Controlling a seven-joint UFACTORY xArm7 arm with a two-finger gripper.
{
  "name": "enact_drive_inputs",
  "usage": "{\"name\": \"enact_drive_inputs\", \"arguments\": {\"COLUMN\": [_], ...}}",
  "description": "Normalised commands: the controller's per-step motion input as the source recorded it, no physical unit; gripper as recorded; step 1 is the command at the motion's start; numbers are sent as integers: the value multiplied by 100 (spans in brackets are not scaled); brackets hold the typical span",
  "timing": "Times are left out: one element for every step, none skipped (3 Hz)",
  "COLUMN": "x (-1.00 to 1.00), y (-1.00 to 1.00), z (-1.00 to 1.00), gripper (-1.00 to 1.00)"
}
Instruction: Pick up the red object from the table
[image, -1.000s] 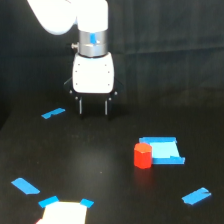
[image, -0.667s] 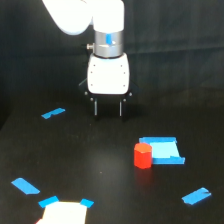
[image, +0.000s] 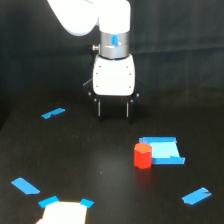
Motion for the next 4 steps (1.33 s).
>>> {"name": "enact_drive_inputs", "arguments": {"x": [-100, -89, 88, 89], "y": [11, -20, 23, -1], "z": [-61, -100, -36, -51], "gripper": [-99, -40, 49, -44]}}
